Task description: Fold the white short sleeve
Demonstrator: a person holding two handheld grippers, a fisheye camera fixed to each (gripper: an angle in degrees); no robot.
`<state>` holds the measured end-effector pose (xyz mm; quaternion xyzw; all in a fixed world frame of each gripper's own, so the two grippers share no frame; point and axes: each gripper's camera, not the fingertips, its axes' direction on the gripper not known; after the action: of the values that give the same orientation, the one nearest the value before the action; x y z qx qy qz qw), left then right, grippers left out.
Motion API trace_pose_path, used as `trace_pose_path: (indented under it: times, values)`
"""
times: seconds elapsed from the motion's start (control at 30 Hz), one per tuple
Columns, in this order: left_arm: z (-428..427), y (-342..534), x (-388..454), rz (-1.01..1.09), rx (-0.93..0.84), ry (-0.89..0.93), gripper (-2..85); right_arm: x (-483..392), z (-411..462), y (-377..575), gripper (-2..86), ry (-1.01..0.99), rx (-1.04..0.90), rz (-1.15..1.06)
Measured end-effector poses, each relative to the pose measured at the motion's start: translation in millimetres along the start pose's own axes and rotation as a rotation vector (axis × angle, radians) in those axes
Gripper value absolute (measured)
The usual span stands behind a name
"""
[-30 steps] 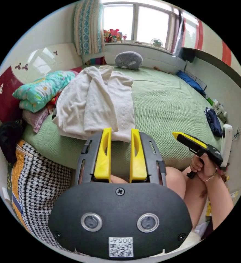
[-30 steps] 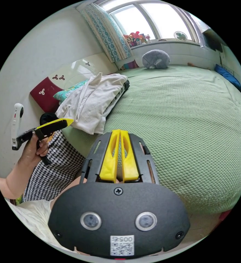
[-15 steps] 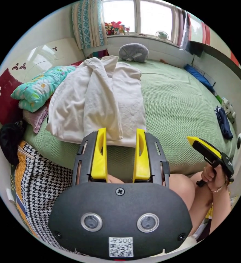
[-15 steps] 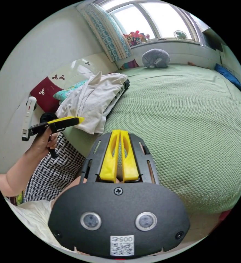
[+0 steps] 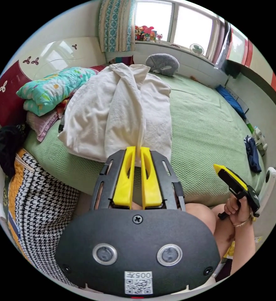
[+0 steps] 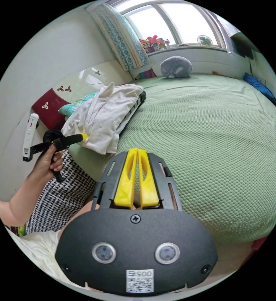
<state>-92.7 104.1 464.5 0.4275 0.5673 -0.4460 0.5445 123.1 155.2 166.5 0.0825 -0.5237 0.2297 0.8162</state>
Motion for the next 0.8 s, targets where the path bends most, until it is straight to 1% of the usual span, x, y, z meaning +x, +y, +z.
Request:
trace_pose_path:
  times: [0.1,0.3,0.43,0.57,0.67,0.8]
  values:
    - [0,1,-12,-0.012,0.011,0.04,3.9,-2,4,-3,-0.9,0.037,0.011,0.0]
    - [6,0,-38,-0.012,0.006,0.13,3.8,4,24,-26,0.9,0.094,-0.04,0.048]
    - [9,2,-54,-0.015,0.016,0.176,3.8,-30,32,-61,5.0,0.054,-0.019,-0.051]
    - [11,4,-59,0.007,0.034,0.153,3.9,-77,47,-107,9.1,-0.02,0.022,-0.135]
    - [11,4,-64,-0.003,0.037,0.146,4.0,-104,69,-137,12.1,-0.022,0.037,-0.165]
    - [11,3,-71,-0.011,0.032,0.153,3.9,-122,106,-166,13.7,-0.034,0.002,-0.157]
